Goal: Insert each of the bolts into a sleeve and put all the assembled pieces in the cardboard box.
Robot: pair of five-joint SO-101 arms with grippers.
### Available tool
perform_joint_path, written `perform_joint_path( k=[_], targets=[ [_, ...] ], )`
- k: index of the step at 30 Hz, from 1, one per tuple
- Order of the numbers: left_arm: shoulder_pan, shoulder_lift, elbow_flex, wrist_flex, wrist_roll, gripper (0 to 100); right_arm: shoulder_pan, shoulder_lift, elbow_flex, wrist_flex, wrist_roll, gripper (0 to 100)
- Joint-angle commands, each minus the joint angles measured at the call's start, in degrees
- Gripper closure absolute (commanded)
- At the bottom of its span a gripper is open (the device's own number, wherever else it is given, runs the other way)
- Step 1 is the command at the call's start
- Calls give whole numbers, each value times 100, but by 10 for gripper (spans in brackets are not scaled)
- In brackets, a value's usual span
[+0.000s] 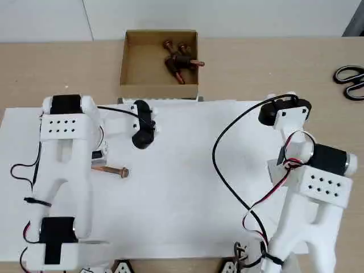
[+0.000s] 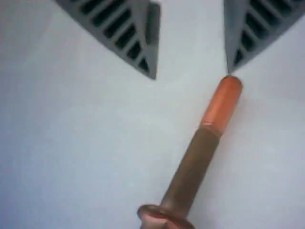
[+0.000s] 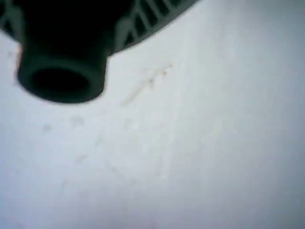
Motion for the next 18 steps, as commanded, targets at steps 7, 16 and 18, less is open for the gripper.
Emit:
perform_joint_path(
  k=[7,16,18],
  targets=[
    [9,431,-13,167,-1626,905,48,-189,-26,-13,-316,994],
    [26,879,-22,158,-1846,905,48,-154,-26,-22,-316,994],
    [97,985,-22,158,-1890,905,48,-154,-26,-22,-316,994]
  ],
)
